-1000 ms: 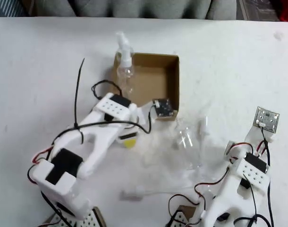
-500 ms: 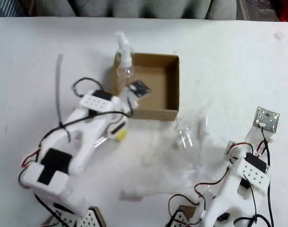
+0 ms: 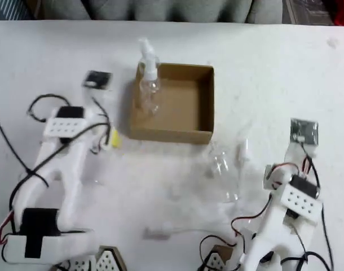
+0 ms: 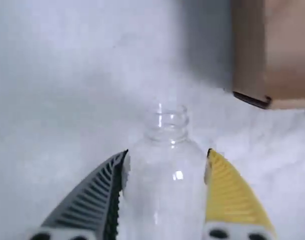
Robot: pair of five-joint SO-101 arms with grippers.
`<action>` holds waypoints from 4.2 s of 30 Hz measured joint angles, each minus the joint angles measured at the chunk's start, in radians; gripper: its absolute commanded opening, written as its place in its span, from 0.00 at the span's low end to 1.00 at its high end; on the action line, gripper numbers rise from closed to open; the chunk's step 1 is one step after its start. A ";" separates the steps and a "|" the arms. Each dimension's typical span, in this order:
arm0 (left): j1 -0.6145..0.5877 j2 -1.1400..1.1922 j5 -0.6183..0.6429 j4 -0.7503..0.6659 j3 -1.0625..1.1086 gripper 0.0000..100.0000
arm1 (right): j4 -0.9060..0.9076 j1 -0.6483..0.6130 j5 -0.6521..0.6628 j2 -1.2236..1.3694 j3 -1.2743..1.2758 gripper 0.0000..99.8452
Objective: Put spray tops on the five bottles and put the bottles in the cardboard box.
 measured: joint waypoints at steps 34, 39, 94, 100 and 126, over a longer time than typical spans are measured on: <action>-0.242 0.032 0.137 -0.140 -0.021 0.02 | 0.790 -1.453 0.376 0.000 -0.322 0.26; -0.278 0.112 0.137 -0.140 -0.084 0.02 | 0.651 -1.599 0.377 -0.002 -0.209 0.26; -0.287 0.157 0.137 -0.187 -0.118 0.02 | 0.732 -0.310 0.311 0.063 -0.615 0.02; -0.285 0.157 0.137 -0.196 -0.118 0.02 | 0.694 -0.150 0.227 0.063 -0.611 0.02; -0.035 -0.204 0.137 -0.160 0.061 0.02 | 0.321 -0.660 -0.127 0.055 -0.302 0.02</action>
